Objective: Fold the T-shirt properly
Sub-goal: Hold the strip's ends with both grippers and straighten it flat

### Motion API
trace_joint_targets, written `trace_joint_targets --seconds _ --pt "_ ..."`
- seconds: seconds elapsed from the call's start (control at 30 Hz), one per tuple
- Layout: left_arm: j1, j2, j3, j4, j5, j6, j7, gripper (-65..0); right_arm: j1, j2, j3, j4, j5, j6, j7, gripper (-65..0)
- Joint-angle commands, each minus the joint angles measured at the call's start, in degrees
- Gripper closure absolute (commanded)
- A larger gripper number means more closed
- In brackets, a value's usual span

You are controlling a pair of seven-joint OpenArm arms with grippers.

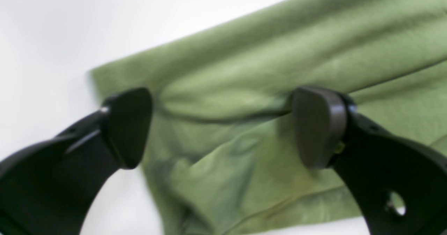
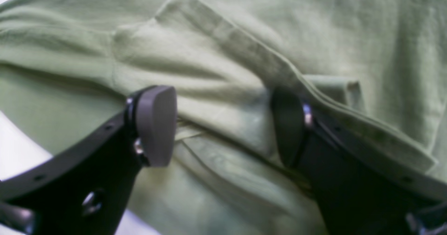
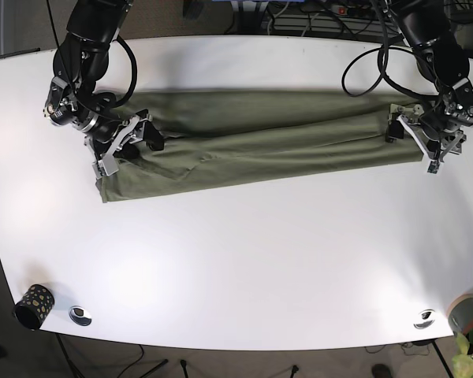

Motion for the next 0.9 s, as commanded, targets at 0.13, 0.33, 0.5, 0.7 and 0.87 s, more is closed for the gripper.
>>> trace_joint_targets --seconds 0.13,0.33,0.5,0.7,0.87 --pt "-0.6 -5.1 -4.6 3.3 -16.8 0.3 7.7 -61.2 0.3 0.5 0.4 -0.4 -4.4 -2.2 -2.9 -42.3" --pt "0.1 -5.1 -12.2 2.6 -20.8 0.3 10.0 -61.7 0.2 -0.3 0.4 -0.4 -4.4 -2.2 -2.9 -42.3" --pt "2.3 -6.0 -12.3 -0.3 -23.1 0.3 10.1 -61.7 0.2 -0.3 0.4 -0.1 -4.4 -2.2 -2.9 -42.3" --pt "4.1 -7.3 -12.2 -6.4 -29.0 0.3 10.1 -61.5 0.2 -0.3 0.4 0.0 -4.4 -2.2 -2.9 -42.3" --pt "4.5 -7.3 -12.1 -9.0 -31.5 0.3 10.1 -61.4 0.2 -0.3 0.5 -0.1 -4.4 -2.2 -2.9 -42.3"
